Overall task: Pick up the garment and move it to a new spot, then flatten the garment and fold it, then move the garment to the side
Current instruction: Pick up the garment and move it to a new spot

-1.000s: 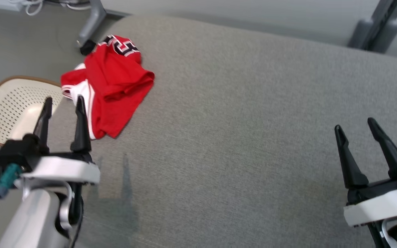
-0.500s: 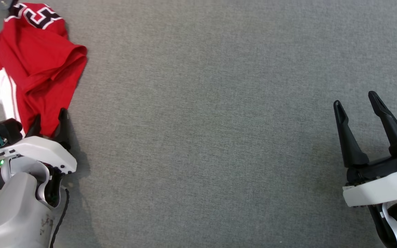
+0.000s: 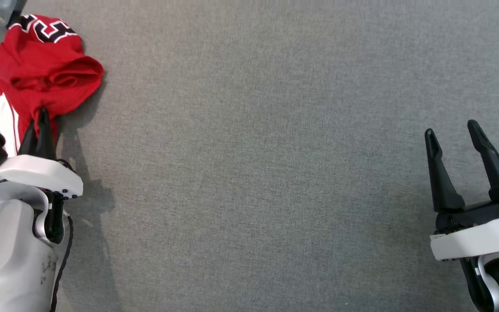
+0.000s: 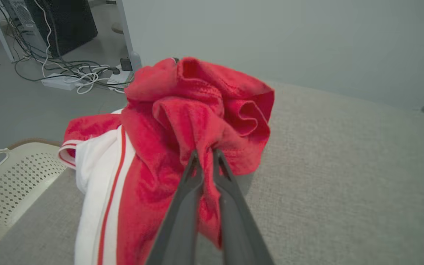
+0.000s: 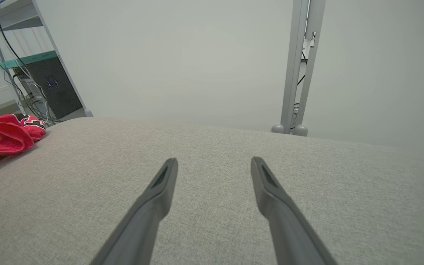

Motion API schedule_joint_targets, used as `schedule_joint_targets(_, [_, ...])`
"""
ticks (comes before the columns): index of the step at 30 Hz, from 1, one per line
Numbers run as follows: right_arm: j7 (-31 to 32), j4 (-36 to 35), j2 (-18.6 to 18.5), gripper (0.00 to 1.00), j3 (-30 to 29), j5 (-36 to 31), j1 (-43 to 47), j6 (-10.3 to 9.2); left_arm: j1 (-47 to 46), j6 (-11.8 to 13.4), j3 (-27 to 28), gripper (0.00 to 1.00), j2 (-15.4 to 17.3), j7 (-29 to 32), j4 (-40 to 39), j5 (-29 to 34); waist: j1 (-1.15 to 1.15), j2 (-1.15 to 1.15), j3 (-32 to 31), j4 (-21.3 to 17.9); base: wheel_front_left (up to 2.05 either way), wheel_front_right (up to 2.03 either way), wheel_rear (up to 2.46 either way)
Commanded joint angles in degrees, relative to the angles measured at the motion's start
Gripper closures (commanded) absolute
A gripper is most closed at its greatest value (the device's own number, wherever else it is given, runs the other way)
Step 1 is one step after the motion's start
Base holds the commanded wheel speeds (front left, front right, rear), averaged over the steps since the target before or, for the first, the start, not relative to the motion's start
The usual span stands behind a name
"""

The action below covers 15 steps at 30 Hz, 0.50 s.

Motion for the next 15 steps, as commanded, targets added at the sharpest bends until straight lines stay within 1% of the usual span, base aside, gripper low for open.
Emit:
schedule_joint_targets(1, [-0.9,0.7,0.2,0.0,-0.4,0.4,0.6,0.01,3.2,1.0,1.4,1.0,0.4,-0.3,-4.4,1.6,0.0,0.0,-2.7,0.0,0.0,0.0,0.0])
schedule_joint_targets(4, [-1.7,1.8,0.7,0.0,-0.4,0.5,1.5,0.01,8.2,2.6,3.2,1.0,-0.2,-0.3,-13.2,3.9,0.0,0.0,-5.7,-0.5,0.0,0.0,0.0])
schedule_joint_targets(7, [-2.4,3.1,1.1,0.0,-0.4,0.9,2.5,0.01,14.0,4.1,3.8,1.0,-0.7,-0.3,-20.6,6.0,0.0,0.0,-8.8,-1.1,0.0,0.0,0.0])
schedule_joint_targets(11, [-2.9,4.4,1.7,0.0,0.0,1.3,4.0,0.01,21.4,6.2,3.1,1.0,-0.7,0.1,-29.3,7.6,0.0,0.0,-12.6,-2.5,0.0,0.0,0.0])
schedule_joint_targets(15, [-3.4,5.8,2.1,0.0,-0.1,1.5,5.9,0.01,28.4,8.7,2.2,1.0,-0.3,2.9,-37.8,8.8,0.0,0.0,-16.2,-4.1,0.0,0.0,0.0])
